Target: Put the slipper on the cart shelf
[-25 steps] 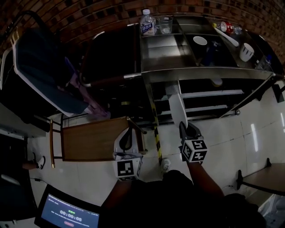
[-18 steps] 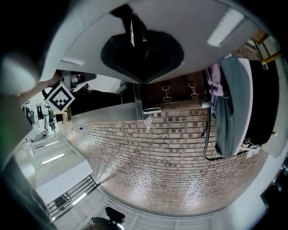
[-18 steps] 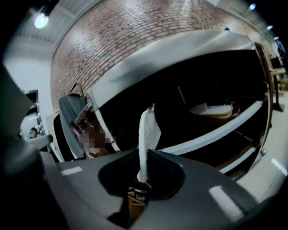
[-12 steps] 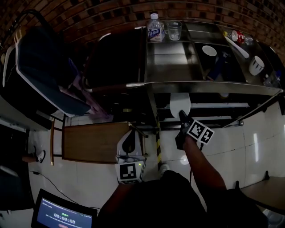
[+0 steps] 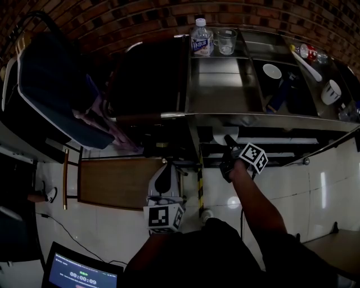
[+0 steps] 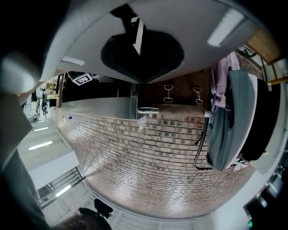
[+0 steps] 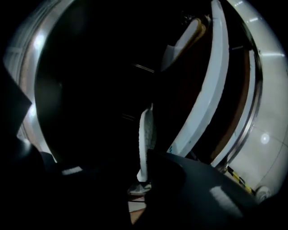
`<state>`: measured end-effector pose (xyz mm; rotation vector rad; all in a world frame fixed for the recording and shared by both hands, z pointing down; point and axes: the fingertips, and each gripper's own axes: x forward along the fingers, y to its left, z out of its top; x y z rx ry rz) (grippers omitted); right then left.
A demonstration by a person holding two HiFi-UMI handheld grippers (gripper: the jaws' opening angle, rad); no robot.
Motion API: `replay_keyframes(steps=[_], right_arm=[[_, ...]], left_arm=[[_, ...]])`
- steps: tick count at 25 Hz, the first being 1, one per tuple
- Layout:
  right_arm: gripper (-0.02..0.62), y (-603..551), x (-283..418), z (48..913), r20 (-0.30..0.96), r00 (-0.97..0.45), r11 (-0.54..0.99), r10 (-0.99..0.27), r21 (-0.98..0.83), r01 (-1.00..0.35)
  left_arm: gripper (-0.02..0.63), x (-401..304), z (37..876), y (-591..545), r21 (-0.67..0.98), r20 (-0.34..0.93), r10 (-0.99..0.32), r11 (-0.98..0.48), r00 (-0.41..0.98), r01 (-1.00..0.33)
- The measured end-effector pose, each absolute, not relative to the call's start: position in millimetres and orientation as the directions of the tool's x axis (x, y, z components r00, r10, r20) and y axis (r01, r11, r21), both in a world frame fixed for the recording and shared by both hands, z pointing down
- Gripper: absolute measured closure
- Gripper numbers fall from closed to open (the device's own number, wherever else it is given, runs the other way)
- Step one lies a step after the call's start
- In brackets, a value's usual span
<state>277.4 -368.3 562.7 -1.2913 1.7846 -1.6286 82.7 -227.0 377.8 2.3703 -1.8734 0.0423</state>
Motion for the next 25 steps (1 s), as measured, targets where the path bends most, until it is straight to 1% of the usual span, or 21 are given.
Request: replay_keyframes(steps=[2,6,11,12,13,17,20,21,23,25], right_arm=[[0.558,-377.7,279.7,571.6,0.286,-0.501,-0.126,-0.817,-0.936,-0.329],[0.548,-383.9,283.2,590.6,0.297,-0.505,-0.179,-0.81,-0.946,-0.27],[0.528,-383.5,281.8,596.2,0.309,-0.493,-0.193,-0.814,-0.943,-0.271],[0.51,-383.9,280.9,594.5,0.312,-0.491,-0.191,-0.814,-0.94,-0.282],[0.476,-383.8,279.9,592.7,0.318,-0.489,-0.188,-0.812,-0.936,-0.297],[0.417,-377.8,283.0,587.4,0.379,-0.457,-0.182,-0.804,-0.89,-0.418],[0.347,-369.1,290.3,586.2,0.449,-0.4,-0.191,-0.799,-0.82,-0.539],[0.336,-364.8,293.6,585.8,0.469,-0.376,-0.195,-0.799,-0.794,-0.576],[0.334,-354.0,301.4,581.5,0.492,-0.332,-0.181,-0.805,-0.736,-0.653],[0.334,-341.1,306.7,570.8,0.492,-0.301,-0.126,-0.817,-0.662,-0.739]], left_arm=[[0.591,84.4,365.3,-228.8,0.113,0.075,-0.968,-0.229,0.238,-0.967],[0.591,87.3,359.4,-228.3,0.101,0.066,-0.969,-0.23,0.237,-0.968],[0.591,87.4,353.9,-222.4,0.117,0.058,-0.968,-0.237,0.245,-0.964],[0.591,87.0,352.6,-220.9,0.117,0.054,-0.968,-0.238,0.245,-0.964],[0.591,86.3,351.8,-219.0,0.118,0.051,-0.968,-0.238,0.246,-0.964],[0.591,81.8,349.7,-210.9,0.123,0.039,-0.969,-0.237,0.244,-0.964],[0.591,77.6,349.0,-206.1,0.131,0.031,-0.97,-0.235,0.241,-0.963],[0.591,77.1,348.6,-204.4,0.133,0.029,-0.969,-0.238,0.244,-0.962],[0.591,78.4,347.6,-200.7,0.133,0.021,-0.967,-0.248,0.253,-0.959],[0.591,80.9,347.0,-197.2,0.134,0.012,-0.965,-0.259,0.263,-0.957]])
